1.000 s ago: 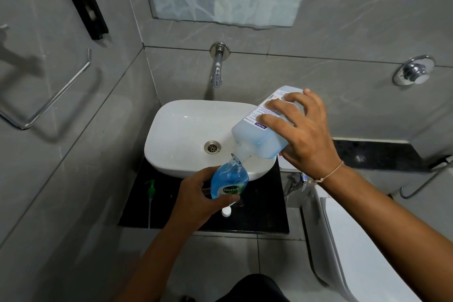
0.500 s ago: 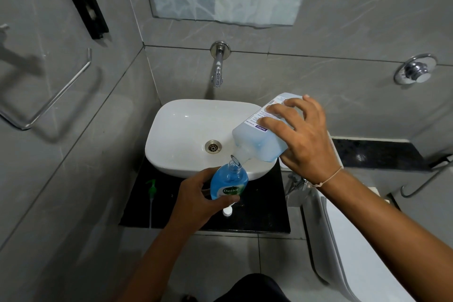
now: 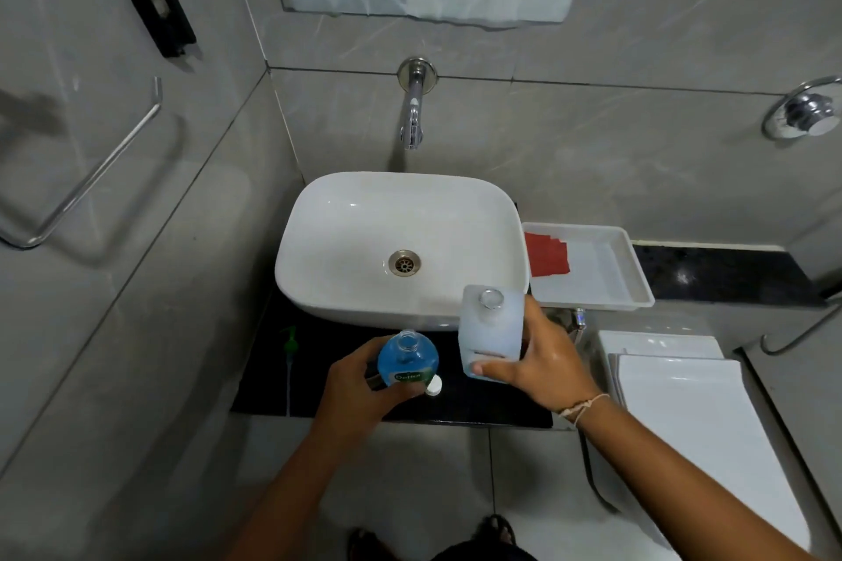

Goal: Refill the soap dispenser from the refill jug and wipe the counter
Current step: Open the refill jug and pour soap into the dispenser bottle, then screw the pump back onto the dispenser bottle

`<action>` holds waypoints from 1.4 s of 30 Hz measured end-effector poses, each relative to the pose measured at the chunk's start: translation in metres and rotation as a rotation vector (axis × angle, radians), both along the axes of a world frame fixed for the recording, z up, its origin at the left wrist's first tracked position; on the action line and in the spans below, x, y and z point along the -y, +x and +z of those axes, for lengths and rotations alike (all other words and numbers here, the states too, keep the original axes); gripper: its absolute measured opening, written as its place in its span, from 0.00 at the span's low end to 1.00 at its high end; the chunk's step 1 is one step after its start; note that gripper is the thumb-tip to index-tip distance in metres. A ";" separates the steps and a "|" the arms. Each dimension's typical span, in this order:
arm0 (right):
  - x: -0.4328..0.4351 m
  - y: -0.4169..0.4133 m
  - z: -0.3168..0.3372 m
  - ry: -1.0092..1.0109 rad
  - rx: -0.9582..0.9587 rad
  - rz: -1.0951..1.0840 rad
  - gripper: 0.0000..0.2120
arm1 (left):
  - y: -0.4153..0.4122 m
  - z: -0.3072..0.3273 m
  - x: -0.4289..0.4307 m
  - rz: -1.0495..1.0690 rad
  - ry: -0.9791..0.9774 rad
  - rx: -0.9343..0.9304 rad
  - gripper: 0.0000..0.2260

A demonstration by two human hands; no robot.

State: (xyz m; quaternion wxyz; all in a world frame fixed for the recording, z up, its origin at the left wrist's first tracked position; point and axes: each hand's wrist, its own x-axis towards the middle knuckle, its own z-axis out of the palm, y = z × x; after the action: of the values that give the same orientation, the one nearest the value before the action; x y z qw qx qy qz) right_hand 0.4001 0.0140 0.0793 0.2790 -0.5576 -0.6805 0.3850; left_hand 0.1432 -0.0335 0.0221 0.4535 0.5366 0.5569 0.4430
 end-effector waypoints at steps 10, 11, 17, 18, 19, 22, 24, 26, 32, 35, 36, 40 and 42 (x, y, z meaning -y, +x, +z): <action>0.000 0.026 -0.097 -0.340 -0.227 -0.170 0.39 | -0.041 -0.091 -0.025 -0.009 -0.188 -0.133 0.28; -0.001 0.027 -0.103 -0.350 -0.230 -0.173 0.38 | -0.045 -0.098 -0.027 -0.009 -0.205 -0.142 0.29; -0.009 0.032 -0.124 -0.359 -0.221 -0.179 0.43 | -0.058 -0.119 -0.037 -0.001 -0.266 -0.152 0.27; -0.011 0.033 -0.126 -0.356 -0.215 -0.183 0.44 | -0.059 -0.119 -0.039 -0.002 -0.267 -0.150 0.27; -0.013 0.035 -0.128 -0.359 -0.210 -0.185 0.44 | -0.060 -0.119 -0.041 -0.003 -0.269 -0.151 0.28; -0.018 0.039 -0.133 -0.372 -0.187 -0.177 0.45 | -0.062 -0.119 -0.045 0.003 -0.273 -0.155 0.28; -0.018 0.041 -0.136 -0.378 -0.173 -0.186 0.43 | -0.062 -0.120 -0.045 0.007 -0.265 -0.143 0.27; -0.019 0.043 -0.139 -0.391 -0.177 -0.208 0.42 | -0.060 -0.120 -0.043 0.014 -0.256 -0.134 0.28; 0.000 0.043 -0.136 -0.374 -0.140 -0.253 0.46 | -0.070 -0.107 -0.031 0.001 -0.262 -0.191 0.33; 0.038 0.038 -0.138 -0.344 -0.043 -0.582 0.33 | -0.085 -0.100 -0.014 0.174 -0.265 -0.300 0.28; 0.054 0.033 -0.139 -0.375 -0.032 -0.663 0.28 | -0.090 -0.097 -0.009 0.257 -0.268 -0.324 0.26; 0.088 -0.015 -0.141 -0.527 -0.093 -0.504 0.19 | -0.110 -0.089 -0.013 0.455 -0.327 -0.433 0.20; 0.079 -0.053 -0.139 -0.495 -0.164 -0.374 0.22 | -0.118 -0.088 -0.030 0.445 -0.415 -0.471 0.26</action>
State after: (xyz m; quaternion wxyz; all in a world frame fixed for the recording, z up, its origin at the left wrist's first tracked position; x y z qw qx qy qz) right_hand 0.3469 -0.0654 -0.0602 0.2549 -0.6909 -0.4273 0.5245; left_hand 0.0257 -0.0034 -0.0657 0.3047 0.3867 0.8265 0.2730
